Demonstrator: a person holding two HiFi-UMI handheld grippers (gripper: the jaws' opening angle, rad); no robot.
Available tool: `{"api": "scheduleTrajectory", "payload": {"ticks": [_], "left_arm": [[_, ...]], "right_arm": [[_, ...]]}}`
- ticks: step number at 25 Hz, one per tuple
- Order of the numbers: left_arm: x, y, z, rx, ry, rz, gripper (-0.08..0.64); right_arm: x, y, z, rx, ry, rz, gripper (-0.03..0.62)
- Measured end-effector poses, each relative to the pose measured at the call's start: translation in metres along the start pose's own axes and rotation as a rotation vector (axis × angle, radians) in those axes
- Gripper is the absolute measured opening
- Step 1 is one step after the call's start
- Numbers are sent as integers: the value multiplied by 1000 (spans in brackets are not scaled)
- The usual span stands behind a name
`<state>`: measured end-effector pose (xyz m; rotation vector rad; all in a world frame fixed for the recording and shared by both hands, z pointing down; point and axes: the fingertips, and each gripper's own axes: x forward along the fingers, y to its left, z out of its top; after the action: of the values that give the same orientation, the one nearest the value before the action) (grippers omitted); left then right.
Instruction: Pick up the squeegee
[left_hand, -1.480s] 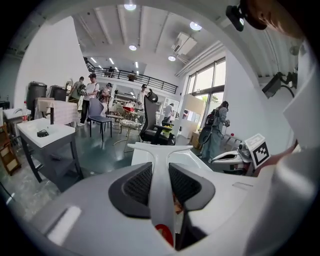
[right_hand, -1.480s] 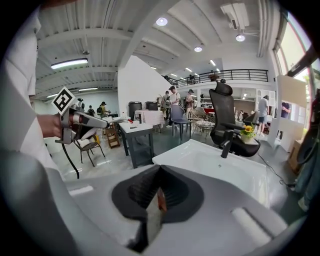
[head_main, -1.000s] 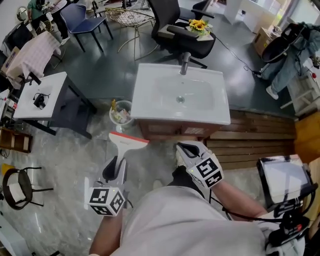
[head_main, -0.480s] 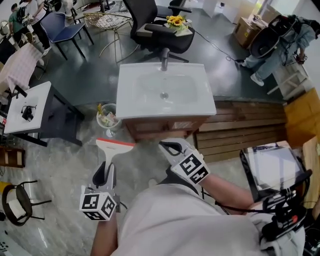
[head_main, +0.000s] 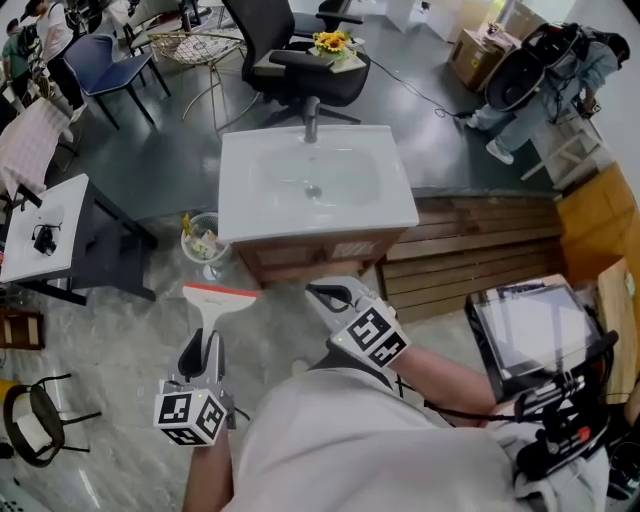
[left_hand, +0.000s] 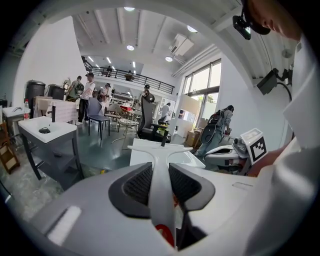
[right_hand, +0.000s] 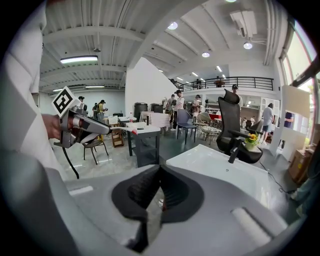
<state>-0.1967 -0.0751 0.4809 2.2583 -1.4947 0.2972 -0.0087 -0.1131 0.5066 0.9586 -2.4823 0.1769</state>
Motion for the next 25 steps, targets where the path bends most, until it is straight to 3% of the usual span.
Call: {"api": "scheduleTrajectory", "payload": {"ticks": [25], "left_arm": [[10, -4, -2, 0, 14, -12, 112]], "right_arm": [[-4, -9, -2, -1, 0, -18, 2]]}}
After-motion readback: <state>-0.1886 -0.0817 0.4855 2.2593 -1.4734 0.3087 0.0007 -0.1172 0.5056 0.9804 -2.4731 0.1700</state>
